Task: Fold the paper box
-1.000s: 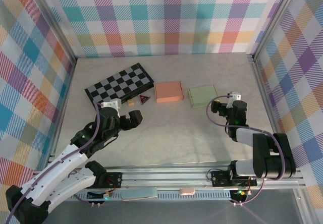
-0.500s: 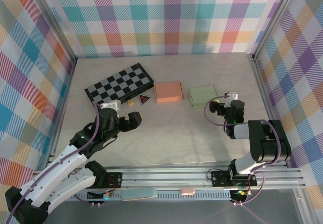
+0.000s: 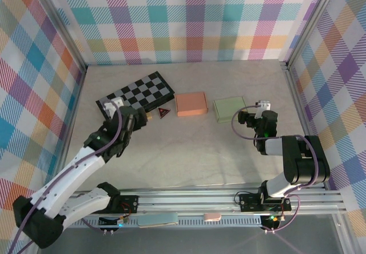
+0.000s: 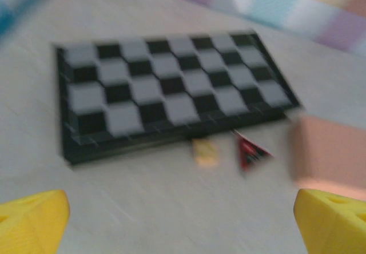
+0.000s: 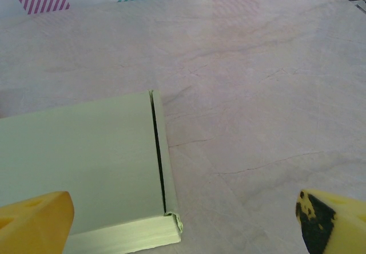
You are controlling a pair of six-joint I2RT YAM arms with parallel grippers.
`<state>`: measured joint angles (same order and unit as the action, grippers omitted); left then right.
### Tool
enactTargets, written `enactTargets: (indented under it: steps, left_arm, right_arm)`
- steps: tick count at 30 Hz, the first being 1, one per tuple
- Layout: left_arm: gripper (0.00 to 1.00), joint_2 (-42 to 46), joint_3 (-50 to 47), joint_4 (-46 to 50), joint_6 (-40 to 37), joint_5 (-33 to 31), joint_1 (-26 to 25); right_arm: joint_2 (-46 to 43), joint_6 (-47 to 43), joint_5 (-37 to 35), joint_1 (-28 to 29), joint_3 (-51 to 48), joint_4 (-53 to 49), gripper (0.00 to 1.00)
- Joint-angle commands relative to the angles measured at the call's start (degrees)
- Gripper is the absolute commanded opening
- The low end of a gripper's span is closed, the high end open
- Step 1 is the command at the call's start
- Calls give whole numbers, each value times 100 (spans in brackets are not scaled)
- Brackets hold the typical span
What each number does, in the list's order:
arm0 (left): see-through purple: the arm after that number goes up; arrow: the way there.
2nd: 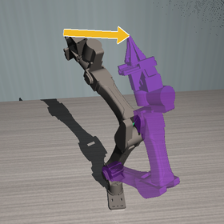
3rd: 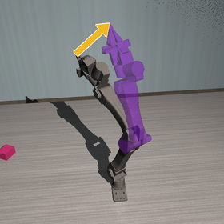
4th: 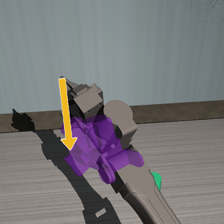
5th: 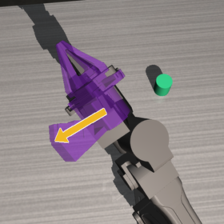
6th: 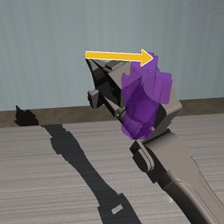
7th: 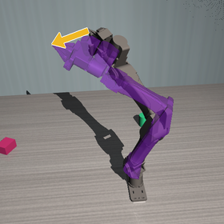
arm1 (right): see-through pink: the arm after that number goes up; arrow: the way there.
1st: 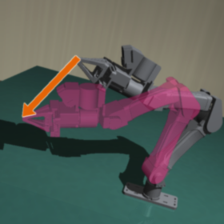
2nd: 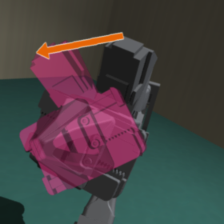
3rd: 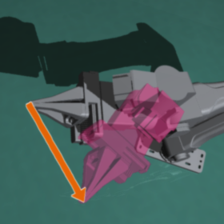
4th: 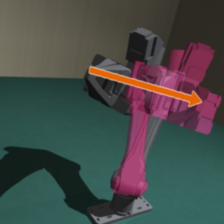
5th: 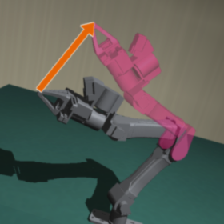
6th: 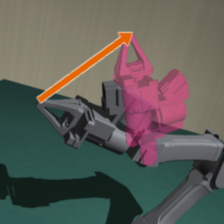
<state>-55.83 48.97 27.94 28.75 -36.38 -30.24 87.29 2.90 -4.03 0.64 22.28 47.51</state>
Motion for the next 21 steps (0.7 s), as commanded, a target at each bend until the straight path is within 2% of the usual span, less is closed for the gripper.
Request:
enactTargets:
  steps: [1,3,7,9,13,18,21]
  left_arm:
    - [100,-470,-411,-952,-1815,-886,327]
    - [100,-736,-709,-1510,-1886,-567,654]
    - [100,-1177,-1236,-2329,-1685,1520,1693]
    - [100,-1428,-1215,-2577,-1820,2186,2079]
    - [100,-2191,-1034,-3124,-2291,2543,2430]
    - [100,-2982,-1140,-3896,-2250,2754,2688]
    - [100,-3255,-952,-4037,-2306,2955,2758]
  right_arm:
    - [33,-54,-10,-7,66,57,99]
    - [34,-46,-10,-7,66,53,99]
    - [33,-49,-10,5,66,57,99]
    - [30,-61,-14,1,74,46,99]
    - [33,-61,-19,13,74,40,99]
    - [30,-64,-30,15,74,44,99]
    - [32,-69,-27,15,74,41,99]
